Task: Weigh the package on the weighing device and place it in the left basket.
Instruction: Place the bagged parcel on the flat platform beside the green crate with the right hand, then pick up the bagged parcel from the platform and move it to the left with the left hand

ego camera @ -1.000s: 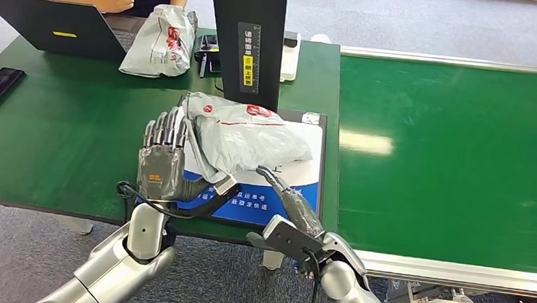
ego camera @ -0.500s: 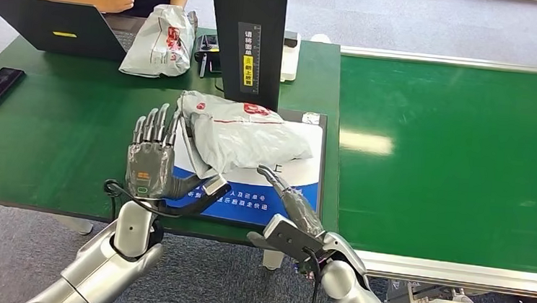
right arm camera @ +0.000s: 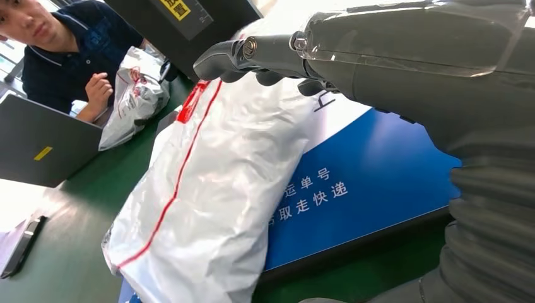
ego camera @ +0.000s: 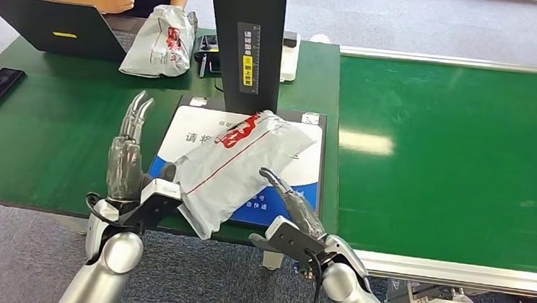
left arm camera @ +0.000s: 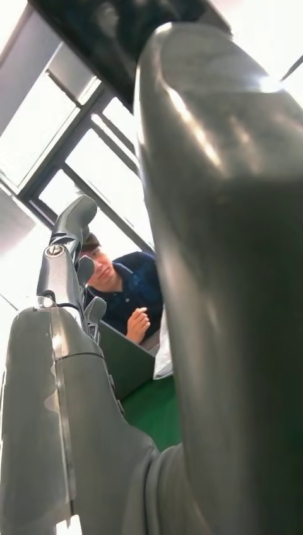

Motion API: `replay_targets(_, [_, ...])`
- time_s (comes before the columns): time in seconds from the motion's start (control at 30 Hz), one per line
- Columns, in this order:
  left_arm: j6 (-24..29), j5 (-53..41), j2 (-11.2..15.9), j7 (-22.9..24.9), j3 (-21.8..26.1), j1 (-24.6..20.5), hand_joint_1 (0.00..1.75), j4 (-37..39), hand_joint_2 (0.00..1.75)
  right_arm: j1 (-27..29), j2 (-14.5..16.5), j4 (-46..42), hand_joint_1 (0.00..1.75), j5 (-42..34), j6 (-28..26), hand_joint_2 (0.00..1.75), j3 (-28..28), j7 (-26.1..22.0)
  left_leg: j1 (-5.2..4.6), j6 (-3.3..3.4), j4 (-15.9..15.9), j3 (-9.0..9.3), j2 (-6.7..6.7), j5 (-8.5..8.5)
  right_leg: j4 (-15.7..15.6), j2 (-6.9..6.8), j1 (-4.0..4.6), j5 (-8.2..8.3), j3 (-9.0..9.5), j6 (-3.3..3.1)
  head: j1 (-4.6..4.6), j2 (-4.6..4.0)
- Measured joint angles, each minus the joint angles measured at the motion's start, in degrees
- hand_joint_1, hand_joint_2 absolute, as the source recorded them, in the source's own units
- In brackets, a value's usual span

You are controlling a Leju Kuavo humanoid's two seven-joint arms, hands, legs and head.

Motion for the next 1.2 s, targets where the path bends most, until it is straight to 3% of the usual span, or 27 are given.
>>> replay_targets(0.23, [-1.71,2.65,-0.87,-1.43,1.48,0.88,0.0,-2.06,0.0,0.05,-0.02,-0.01,0.0,-0.01,0.0,1.75,0.0,0.01,0.0,0.0,0.0,0.0,0.0,0.0,0.01,0.0,-0.01,0.0,0.01,0.0,0.0,0.0])
replay_targets(0.43, [-14.58,17.25,-1.84,-8.5,4.2,2.14,0.0,-6.48,0.0,1.13,-0.24,-1.09,0.0,0.13,0.0,1.75,-0.51,0.13,0.0,0.0,0.0,-0.01,0.0,-0.01,0.0,0.0,-0.01,-0.01,0.0,0.0,-0.01,0.0])
replay_targets(0.6, [-22.42,22.57,-3.46,-10.46,7.68,2.28,0.0,-10.48,0.0,2.0,-0.56,-2.03,0.0,0.29,0.05,1.75,-0.98,0.21,0.0,0.01,0.0,0.0,0.0,-0.01,0.0,0.0,-0.01,0.0,0.01,0.0,-0.01,0.0])
replay_targets(0.67, [-20.94,19.61,-3.97,-8.9,8.65,2.05,0.0,-11.09,0.0,2.21,-0.69,-2.2,0.0,0.37,-0.07,1.75,-1.18,0.22,0.0,0.01,0.0,0.01,0.0,-0.01,0.0,0.0,-0.01,0.0,0.01,0.01,0.0,0.0])
replay_targets(0.8, [-11.37,4.96,-4.91,-2.99,9.4,0.2,0.0,-9.23,0.0,2.44,-0.63,-2.61,0.0,1.06,-0.66,1.75,-1.33,0.23,0.0,0.0,0.0,0.03,-0.01,0.0,0.0,-0.01,-0.01,0.01,0.03,0.0,-0.01,0.0])
replay_targets(0.87, [-9.3,2.07,-5.28,-2.06,9.42,-0.63,0.0,-7.85,0.0,2.45,-0.52,-2.7,0.0,1.18,-0.89,1.75,-1.34,0.25,0.0,0.0,0.0,0.04,-0.01,0.01,0.0,0.0,-0.01,0.02,0.03,-0.01,-0.01,0.0])
replay_targets(1.0, [-8.25,0.26,-5.67,-1.05,9.45,-1.49,0.0,-6.25,1.75,2.46,-0.45,-2.71,0.0,1.21,-0.98,1.75,-1.35,0.26,0.0,0.0,0.0,0.03,-0.01,0.01,0.0,0.0,-0.01,0.02,0.03,-0.01,0.01,0.0])
replay_targets(1.2, [-5.9,-9.59,-5.63,3.76,8.22,-3.99,0.0,-1.22,1.75,2.05,-0.15,-2.71,0.0,1.21,-0.8,1.75,-1.34,-0.02,-0.01,0.0,0.0,0.0,-0.04,0.0,0.0,-0.05,-0.02,0.01,0.03,0.0,0.0,0.0])
